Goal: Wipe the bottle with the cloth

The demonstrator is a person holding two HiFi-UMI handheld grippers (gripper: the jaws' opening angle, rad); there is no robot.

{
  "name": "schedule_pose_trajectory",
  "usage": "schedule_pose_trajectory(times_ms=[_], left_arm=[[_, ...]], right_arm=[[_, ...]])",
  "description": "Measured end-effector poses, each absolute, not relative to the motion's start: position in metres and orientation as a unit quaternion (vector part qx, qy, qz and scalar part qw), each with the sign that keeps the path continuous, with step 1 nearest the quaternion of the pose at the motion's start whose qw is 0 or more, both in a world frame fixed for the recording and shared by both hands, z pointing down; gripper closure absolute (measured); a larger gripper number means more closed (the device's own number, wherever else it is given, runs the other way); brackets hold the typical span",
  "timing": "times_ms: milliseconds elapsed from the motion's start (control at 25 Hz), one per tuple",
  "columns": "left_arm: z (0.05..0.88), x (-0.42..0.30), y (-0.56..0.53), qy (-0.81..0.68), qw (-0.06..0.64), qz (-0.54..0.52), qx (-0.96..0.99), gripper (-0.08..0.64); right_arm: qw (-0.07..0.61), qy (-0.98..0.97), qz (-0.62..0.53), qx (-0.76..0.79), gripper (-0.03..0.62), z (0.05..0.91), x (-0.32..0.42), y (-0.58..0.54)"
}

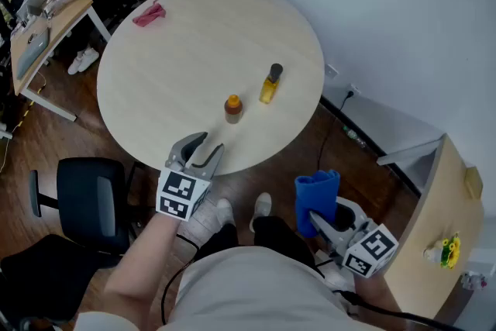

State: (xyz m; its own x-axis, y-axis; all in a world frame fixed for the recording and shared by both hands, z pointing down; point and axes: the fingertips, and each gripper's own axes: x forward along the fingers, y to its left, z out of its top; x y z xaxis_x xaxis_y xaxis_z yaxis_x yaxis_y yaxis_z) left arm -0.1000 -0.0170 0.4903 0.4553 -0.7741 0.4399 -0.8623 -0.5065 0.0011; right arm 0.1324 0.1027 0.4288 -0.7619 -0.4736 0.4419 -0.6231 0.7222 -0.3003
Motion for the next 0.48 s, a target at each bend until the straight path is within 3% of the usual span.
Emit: schedule_pose_trajectory(times_ms=[480], left_arm=[[0.562, -0.070, -0.155, -0.492, 0.143, 0.256, 0.820, 0.321]], right_arm=[[0.182, -0.918, 0.226, 0.269, 0.440, 0.440, 0.158, 0.006]])
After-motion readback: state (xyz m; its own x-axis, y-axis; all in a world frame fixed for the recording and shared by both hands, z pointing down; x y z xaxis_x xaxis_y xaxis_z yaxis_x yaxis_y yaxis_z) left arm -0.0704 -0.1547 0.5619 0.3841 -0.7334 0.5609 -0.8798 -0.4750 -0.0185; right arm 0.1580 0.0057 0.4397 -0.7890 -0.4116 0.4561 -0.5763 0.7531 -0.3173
